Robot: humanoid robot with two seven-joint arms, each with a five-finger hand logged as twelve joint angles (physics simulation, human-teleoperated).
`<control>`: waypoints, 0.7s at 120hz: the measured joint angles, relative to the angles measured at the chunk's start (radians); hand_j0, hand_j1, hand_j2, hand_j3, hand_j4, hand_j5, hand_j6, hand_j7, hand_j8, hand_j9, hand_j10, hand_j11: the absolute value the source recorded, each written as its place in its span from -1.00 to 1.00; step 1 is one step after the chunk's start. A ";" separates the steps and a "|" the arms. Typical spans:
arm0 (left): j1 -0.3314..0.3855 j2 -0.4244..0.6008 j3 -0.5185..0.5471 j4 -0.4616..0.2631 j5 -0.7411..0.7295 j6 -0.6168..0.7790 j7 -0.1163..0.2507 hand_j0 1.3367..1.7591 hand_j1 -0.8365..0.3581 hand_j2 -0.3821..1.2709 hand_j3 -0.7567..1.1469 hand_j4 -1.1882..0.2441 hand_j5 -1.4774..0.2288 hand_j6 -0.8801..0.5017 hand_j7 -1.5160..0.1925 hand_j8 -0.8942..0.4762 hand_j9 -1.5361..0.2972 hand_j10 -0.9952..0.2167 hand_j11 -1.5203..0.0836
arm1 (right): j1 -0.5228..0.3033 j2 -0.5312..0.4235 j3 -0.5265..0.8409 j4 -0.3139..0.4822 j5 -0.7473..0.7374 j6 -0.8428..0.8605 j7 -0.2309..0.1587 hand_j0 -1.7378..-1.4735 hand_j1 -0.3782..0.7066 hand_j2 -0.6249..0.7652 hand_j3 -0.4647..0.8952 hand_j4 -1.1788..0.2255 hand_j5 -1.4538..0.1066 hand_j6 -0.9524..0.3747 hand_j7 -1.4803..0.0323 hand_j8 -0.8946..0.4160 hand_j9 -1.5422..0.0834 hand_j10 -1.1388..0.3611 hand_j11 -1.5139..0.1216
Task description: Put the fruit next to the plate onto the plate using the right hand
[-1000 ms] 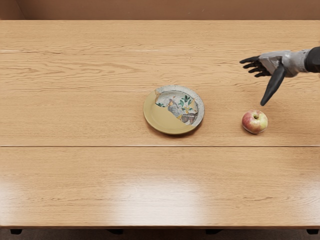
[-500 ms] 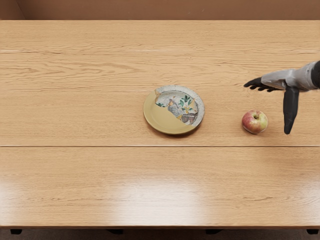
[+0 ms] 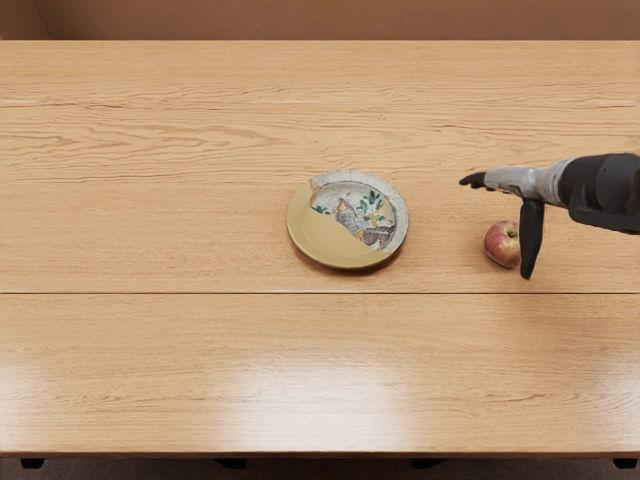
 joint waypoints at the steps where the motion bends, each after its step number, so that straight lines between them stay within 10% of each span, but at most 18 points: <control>1: 0.000 0.000 0.000 0.000 0.000 0.000 0.000 0.52 0.98 -0.54 -0.21 0.66 0.73 0.27 0.77 0.30 0.68 0.64 0.90 | -0.002 0.002 0.000 0.000 -0.003 -0.005 0.000 -0.40 -0.91 -0.10 -0.32 0.65 0.83 0.40 0.93 0.33 0.87 0.49 0.82; 84: 0.000 0.000 0.000 0.000 0.000 0.000 0.000 0.52 0.98 -0.54 -0.21 0.66 0.73 0.27 0.77 0.30 0.68 0.64 0.90 | -0.167 0.041 -0.017 0.001 -0.182 -0.256 -0.002 -0.40 -0.70 -0.13 -0.32 0.51 0.68 0.26 0.77 0.19 0.72 0.36 0.67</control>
